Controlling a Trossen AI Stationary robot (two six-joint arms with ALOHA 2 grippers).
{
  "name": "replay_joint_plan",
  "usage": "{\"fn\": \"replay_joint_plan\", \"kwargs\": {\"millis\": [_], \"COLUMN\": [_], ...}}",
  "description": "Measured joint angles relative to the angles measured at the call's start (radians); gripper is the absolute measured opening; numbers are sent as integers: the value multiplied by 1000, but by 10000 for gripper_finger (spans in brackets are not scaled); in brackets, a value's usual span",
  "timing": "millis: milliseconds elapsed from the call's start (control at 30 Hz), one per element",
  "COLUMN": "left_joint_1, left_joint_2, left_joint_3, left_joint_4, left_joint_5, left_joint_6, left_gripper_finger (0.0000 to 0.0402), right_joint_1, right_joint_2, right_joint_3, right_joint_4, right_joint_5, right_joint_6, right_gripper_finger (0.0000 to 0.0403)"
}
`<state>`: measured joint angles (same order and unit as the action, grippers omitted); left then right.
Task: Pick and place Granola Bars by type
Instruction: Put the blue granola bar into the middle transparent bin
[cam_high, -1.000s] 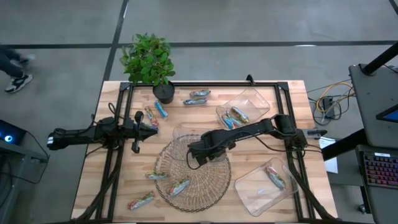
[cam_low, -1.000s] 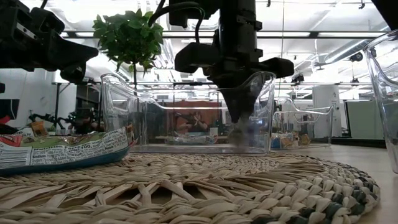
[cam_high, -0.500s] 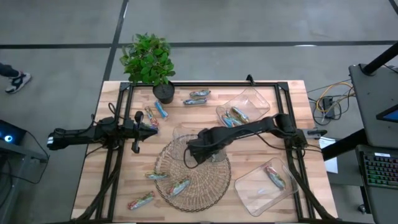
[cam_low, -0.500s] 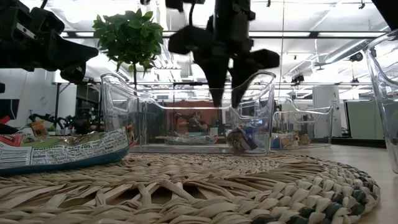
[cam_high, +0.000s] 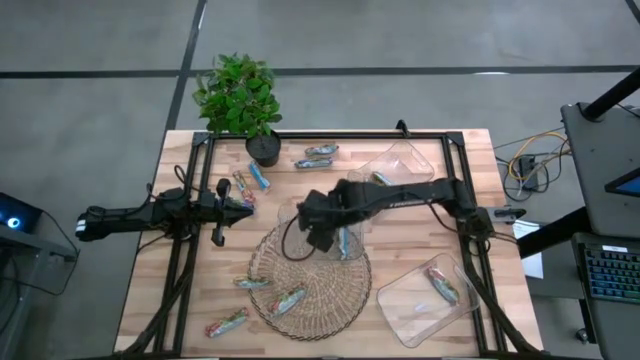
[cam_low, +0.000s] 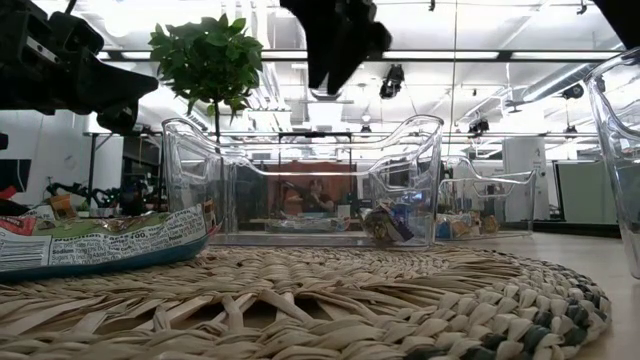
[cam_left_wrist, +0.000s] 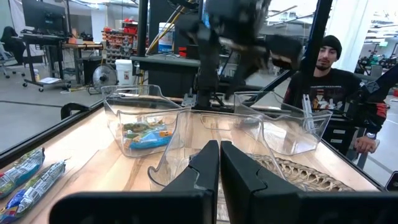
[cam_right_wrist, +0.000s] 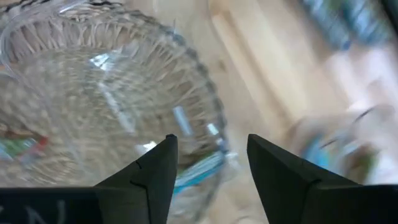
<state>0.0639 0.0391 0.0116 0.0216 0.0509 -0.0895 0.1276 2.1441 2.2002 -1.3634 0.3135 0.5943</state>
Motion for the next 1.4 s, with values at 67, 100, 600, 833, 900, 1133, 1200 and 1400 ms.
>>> {"fn": "replay_joint_plan", "kwargs": {"millis": [67,100,600,833,900,1133,1200,1400], "left_joint_1": [0,0,0,0,0,0,0,0], "left_joint_2": [0,0,0,0,0,0,0,0], "left_joint_3": [0,0,0,0,0,0,0,0], "left_joint_4": [0,0,0,0,0,0,0,0], "left_joint_5": [0,0,0,0,0,0,0,0], "left_joint_6": [0,0,0,0,0,0,0,0], "left_gripper_finger": [0,0,0,0,0,0,0,0], "right_joint_1": [-17,-28,-187,-279,-308,-401,-426,-480], "right_joint_2": [0,0,-4,6,15,65,87,157], "right_joint_3": [42,61,157,156,156,154,154,154], "right_joint_4": [-28,-37,15,162,172,195,200,201], "right_joint_5": [8,10,42,56,56,56,53,-1], "right_joint_6": [-104,-157,-717,-913,-955,-1024,-1039,-1067], "right_gripper_finger": [194,198,265,292,295,302,304,306]}}
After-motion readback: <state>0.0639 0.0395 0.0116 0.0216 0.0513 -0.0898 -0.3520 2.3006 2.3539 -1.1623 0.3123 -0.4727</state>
